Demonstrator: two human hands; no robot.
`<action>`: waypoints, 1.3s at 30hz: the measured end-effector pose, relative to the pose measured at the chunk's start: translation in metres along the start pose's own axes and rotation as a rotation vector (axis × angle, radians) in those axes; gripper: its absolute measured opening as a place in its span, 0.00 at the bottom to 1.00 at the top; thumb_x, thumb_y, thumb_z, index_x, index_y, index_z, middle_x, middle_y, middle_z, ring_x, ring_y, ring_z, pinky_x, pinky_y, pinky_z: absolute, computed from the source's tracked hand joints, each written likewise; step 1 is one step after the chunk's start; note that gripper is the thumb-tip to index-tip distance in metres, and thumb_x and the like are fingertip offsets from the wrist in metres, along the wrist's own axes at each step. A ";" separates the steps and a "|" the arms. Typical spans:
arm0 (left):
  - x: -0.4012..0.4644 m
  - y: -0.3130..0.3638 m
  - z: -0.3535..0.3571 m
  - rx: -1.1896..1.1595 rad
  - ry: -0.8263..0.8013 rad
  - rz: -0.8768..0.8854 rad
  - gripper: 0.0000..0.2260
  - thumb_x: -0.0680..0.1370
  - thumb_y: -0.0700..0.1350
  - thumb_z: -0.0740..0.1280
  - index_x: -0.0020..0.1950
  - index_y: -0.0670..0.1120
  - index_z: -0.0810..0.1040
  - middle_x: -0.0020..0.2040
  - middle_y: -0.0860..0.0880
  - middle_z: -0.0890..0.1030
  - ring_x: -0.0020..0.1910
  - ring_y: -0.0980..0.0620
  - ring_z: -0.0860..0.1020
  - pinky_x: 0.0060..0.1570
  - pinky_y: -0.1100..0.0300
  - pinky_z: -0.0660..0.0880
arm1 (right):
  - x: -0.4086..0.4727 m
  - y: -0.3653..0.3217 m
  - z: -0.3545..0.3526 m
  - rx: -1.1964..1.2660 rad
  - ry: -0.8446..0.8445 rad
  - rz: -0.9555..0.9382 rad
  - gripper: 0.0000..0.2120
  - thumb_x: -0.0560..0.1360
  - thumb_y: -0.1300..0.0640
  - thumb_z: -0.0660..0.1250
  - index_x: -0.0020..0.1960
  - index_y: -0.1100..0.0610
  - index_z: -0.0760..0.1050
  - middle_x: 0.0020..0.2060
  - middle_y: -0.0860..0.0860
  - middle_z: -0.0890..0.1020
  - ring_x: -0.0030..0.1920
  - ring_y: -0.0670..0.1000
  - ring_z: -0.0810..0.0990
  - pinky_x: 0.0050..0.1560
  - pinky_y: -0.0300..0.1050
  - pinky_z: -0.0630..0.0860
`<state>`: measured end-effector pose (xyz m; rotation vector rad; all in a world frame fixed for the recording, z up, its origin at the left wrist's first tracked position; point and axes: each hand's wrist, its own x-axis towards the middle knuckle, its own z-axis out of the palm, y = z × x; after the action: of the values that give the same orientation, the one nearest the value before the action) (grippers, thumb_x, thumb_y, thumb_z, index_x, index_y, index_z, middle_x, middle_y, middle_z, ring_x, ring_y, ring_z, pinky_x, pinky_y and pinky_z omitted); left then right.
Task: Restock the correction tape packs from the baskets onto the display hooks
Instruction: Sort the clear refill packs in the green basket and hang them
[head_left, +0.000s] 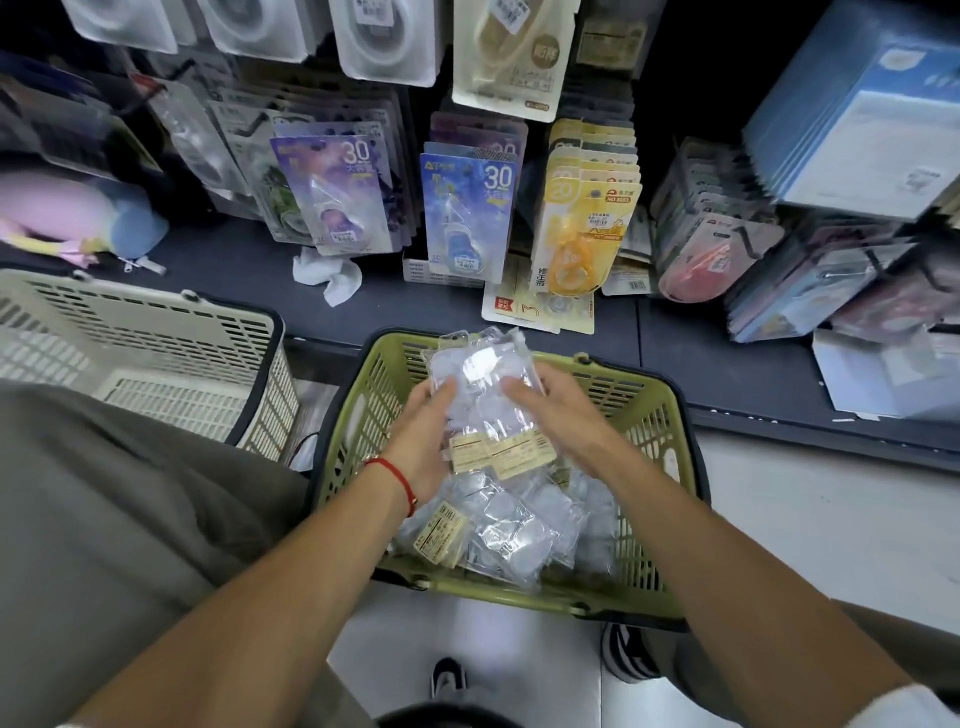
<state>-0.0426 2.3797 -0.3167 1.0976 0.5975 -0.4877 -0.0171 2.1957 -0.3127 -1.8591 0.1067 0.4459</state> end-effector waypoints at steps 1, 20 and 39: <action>0.001 -0.002 0.001 0.018 -0.039 0.014 0.15 0.81 0.47 0.72 0.66 0.55 0.75 0.57 0.45 0.86 0.52 0.44 0.85 0.46 0.44 0.83 | -0.001 0.002 0.011 -0.061 0.023 -0.027 0.17 0.83 0.46 0.68 0.68 0.53 0.76 0.58 0.49 0.83 0.58 0.49 0.82 0.61 0.51 0.79; 0.002 0.004 -0.026 0.118 0.138 0.233 0.28 0.77 0.28 0.71 0.69 0.54 0.74 0.60 0.46 0.85 0.56 0.43 0.84 0.53 0.39 0.83 | -0.019 0.048 -0.030 -0.150 0.040 0.183 0.10 0.77 0.61 0.72 0.57 0.55 0.77 0.54 0.54 0.84 0.53 0.57 0.84 0.55 0.52 0.81; -0.003 -0.009 -0.014 0.031 0.152 0.173 0.33 0.77 0.37 0.76 0.76 0.57 0.67 0.65 0.48 0.84 0.61 0.44 0.83 0.66 0.35 0.76 | -0.023 0.068 0.005 -0.941 -0.142 0.001 0.27 0.79 0.45 0.73 0.74 0.54 0.74 0.69 0.54 0.77 0.67 0.56 0.77 0.69 0.54 0.75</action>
<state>-0.0535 2.3894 -0.3251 1.2114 0.6229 -0.2657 -0.0597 2.1741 -0.3670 -2.7313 -0.2428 0.7010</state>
